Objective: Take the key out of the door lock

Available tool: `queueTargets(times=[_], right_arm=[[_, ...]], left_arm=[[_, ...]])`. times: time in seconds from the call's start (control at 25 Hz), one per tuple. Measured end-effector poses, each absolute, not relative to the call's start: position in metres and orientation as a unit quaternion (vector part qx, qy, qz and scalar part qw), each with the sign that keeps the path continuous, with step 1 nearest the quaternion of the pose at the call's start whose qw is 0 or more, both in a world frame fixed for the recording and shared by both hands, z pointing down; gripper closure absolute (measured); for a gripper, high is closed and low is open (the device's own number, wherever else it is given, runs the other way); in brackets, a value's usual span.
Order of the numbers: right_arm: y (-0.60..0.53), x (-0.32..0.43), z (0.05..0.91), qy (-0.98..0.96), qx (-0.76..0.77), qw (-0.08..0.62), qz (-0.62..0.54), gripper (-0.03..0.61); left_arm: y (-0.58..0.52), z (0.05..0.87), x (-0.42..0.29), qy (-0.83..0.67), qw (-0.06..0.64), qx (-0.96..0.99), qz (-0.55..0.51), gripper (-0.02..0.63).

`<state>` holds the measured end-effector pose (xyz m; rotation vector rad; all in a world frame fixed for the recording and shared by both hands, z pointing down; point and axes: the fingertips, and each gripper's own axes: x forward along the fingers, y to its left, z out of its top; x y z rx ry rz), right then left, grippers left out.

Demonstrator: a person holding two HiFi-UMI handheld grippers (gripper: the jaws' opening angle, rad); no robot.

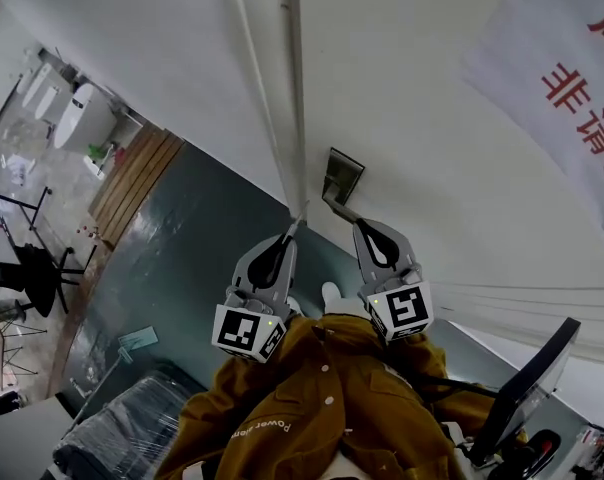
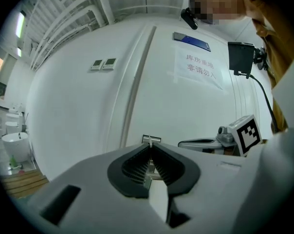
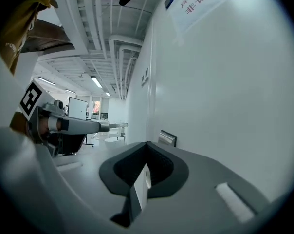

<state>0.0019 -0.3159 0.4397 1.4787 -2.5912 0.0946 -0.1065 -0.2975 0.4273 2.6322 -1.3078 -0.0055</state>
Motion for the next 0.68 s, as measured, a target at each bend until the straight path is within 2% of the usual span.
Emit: queueTargets(times=[0.68], right_arm=[[-0.332, -0.007, 0.438, -0.871, 0.484, 0.081, 0.025, 0.574]], left_arm=[[-0.309, 0.425, -0.117, -0.447, 0.104, 0.889, -0.012, 0.594]])
